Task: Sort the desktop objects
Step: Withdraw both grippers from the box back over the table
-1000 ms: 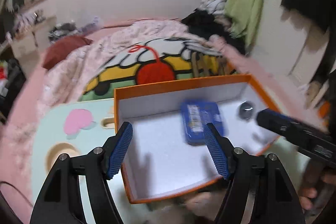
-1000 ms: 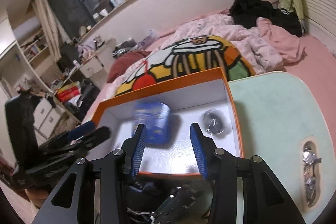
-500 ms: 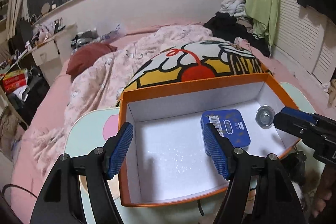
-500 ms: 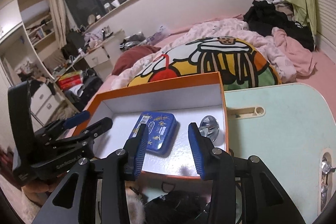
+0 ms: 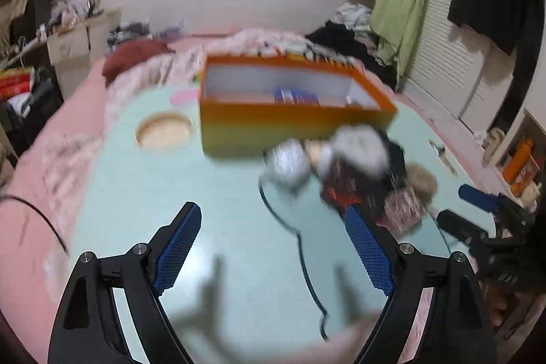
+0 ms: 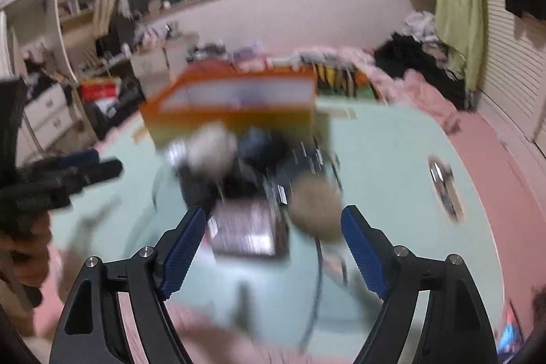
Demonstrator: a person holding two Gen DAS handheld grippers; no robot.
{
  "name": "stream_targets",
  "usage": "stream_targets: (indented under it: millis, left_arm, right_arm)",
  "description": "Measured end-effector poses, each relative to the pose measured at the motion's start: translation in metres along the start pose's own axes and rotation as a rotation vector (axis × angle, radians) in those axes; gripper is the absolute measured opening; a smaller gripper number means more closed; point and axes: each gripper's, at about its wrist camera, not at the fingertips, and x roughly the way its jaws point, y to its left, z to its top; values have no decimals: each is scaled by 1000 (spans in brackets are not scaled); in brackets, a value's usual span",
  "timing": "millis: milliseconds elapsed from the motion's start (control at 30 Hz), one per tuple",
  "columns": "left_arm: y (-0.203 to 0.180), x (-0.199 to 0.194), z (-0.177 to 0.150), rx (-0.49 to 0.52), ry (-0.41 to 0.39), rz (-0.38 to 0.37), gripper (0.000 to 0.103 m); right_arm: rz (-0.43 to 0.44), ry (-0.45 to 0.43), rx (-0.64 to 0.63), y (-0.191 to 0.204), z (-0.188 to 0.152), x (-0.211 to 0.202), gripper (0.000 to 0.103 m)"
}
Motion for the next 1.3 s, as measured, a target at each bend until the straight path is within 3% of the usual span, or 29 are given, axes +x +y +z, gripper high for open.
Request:
stream_targets:
  millis: [133,200,267,1133,1300]
  left_arm:
    - [-15,31,-18,69,68,81,87]
    - [-22,35,-26,90,27,140,92]
    - [-27,37,-29,96,9,129,101]
    - [-27,39,-31,110,5,109,102]
    - [-27,40,-30,109,5,108,102]
  right_arm:
    - [-43,86,-5,-5,-26,14,83]
    - [-28,93,47,-15,-28,19,98]
    - [-70,100,44,-18,-27,24,103]
    - [-2,38,18,-17,-32,22,103]
    - [88,-8,58,-23,-34,15,90]
